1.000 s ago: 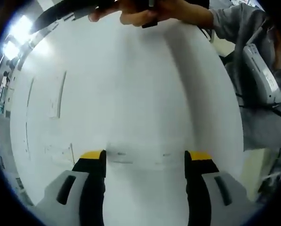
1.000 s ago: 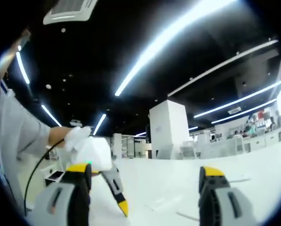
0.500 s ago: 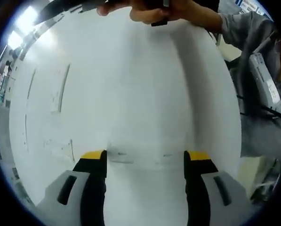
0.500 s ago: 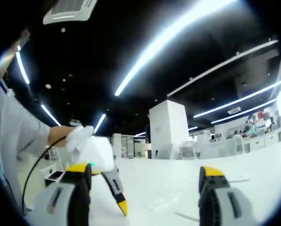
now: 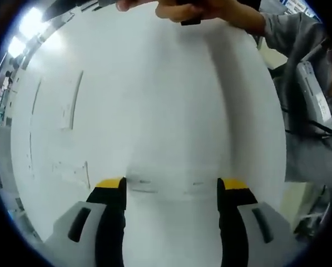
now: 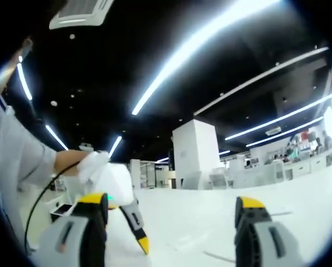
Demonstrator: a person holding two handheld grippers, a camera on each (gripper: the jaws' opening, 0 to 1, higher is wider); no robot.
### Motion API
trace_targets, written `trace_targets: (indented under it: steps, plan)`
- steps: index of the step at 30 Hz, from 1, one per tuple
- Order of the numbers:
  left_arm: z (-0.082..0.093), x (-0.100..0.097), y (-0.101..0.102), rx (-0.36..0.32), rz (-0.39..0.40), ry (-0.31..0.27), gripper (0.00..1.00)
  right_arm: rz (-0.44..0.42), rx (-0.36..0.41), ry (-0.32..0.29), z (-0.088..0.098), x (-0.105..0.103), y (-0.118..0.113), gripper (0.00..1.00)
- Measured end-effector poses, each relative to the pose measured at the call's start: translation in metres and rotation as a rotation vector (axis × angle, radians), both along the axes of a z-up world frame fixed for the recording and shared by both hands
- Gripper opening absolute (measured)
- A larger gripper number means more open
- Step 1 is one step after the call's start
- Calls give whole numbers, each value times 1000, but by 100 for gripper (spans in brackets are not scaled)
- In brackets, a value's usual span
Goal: Locate the socket holder cover, grip the socket holder cover, clip it into the socket holder slot.
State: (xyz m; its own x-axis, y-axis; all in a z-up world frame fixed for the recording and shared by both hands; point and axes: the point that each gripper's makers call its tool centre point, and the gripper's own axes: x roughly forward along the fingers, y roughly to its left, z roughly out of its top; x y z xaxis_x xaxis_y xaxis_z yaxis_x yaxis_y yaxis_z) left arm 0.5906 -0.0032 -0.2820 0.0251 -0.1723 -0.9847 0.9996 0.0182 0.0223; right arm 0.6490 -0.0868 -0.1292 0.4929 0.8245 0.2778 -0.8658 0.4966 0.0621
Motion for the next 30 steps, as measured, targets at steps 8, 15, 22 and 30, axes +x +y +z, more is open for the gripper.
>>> trace_targets:
  steps: [8,15,22,30]
  plan:
    - [1,15,10,33,45,-1,65,-29,43,34,1,8,-8,95]
    - [4,27,10,34,-50,-42,65,-35,46,44,0,11,-8,95]
    - [1,27,8,72,-98,-30,65,-40,79,74,1,16,-12,95]
    - [1,40,11,103,-73,-51,65,-23,73,76,0,14,-9,95]
